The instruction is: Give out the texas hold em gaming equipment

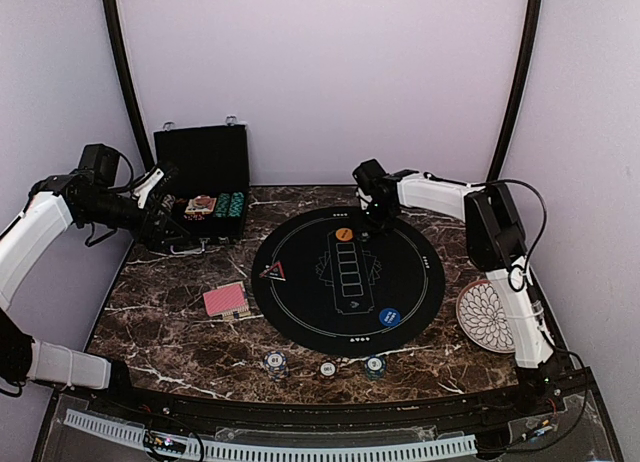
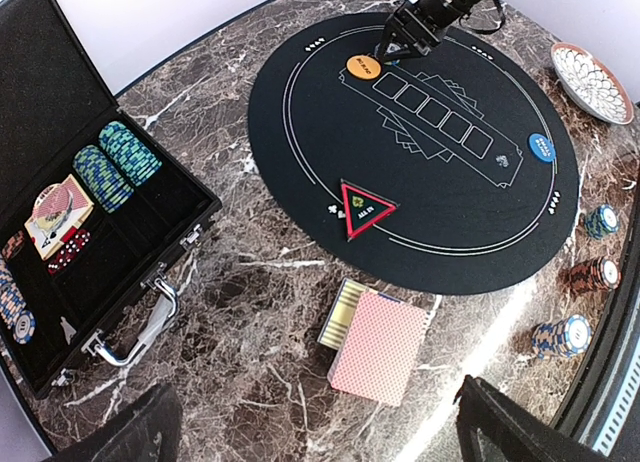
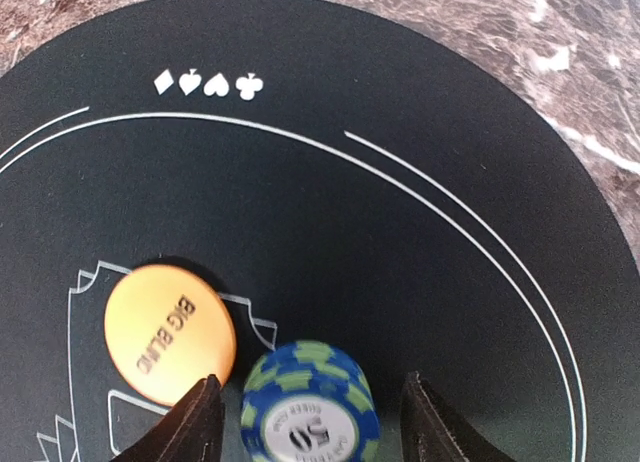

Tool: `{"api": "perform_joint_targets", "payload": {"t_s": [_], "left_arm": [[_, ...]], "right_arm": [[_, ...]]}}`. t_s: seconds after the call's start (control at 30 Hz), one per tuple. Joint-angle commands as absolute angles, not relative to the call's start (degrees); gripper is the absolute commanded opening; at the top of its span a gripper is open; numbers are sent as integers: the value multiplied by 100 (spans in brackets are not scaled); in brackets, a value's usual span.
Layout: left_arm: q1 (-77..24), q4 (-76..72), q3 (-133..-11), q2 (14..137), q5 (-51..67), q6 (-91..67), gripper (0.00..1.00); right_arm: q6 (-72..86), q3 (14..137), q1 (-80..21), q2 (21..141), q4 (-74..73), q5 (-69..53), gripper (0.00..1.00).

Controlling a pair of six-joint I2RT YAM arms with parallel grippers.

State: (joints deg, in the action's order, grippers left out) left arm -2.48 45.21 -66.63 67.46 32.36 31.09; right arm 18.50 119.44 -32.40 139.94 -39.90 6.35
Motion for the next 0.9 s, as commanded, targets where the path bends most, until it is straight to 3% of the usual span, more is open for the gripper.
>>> {"api": "perform_joint_targets", "payload": {"t_s": [0.0,0.43,0.87], "left_arm": [[-265,4724,-6743,6601,3342,3236,99],[-264,4724,-6760,6791,3221,3226,99],[-265,4688,-6682,6818,3178,3196,99]], "right_arm": [[1853,11408,-3358,12949,-3684,828,62],[2192,7795,-4888,9962,-3412,1185,78],[2832,6444,-6247,8484,-4020,344,82]]}}
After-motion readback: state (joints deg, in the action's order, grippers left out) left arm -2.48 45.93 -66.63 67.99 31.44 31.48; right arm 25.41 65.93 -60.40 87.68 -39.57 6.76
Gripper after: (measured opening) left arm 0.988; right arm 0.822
